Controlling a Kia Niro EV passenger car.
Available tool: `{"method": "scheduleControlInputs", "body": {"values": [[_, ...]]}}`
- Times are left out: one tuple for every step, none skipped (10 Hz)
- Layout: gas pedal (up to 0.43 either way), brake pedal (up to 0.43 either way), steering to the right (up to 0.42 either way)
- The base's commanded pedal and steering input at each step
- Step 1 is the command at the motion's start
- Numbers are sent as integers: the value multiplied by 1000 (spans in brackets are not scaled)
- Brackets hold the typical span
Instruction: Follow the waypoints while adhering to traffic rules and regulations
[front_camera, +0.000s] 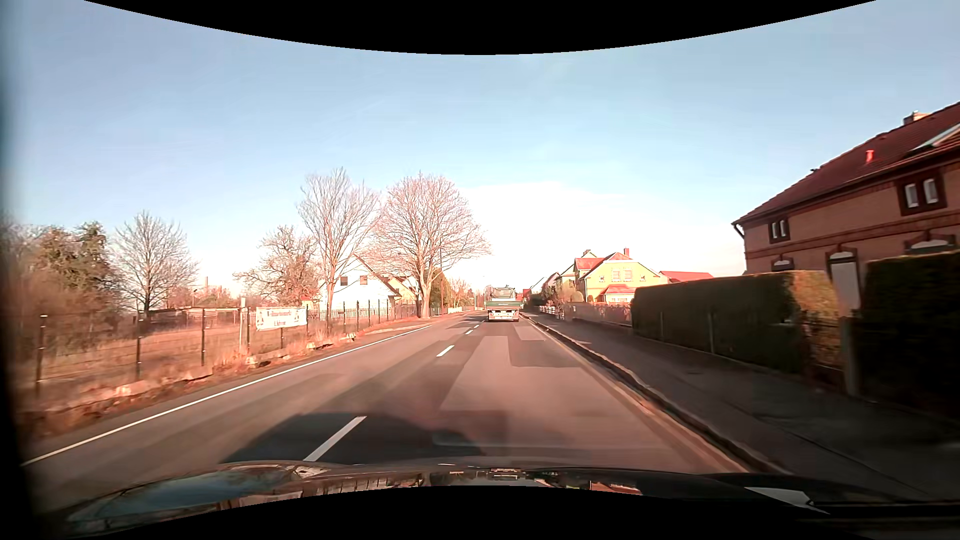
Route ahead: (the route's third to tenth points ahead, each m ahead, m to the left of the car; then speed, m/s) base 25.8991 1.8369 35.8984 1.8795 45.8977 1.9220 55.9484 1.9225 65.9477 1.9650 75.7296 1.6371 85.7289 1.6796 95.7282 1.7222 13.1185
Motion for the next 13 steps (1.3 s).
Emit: {"method": "scheduleControlInputs", "body": {"values": [[118,0,-2],[118,0,-2],[118,0,-2],[118,0,-3],[118,0,-2],[118,0,-2],[118,0,-2],[118,0,-2],[118,0,-3],[118,0,-2],[118,0,-2],[118,0,-2],[118,0,-2]]}}
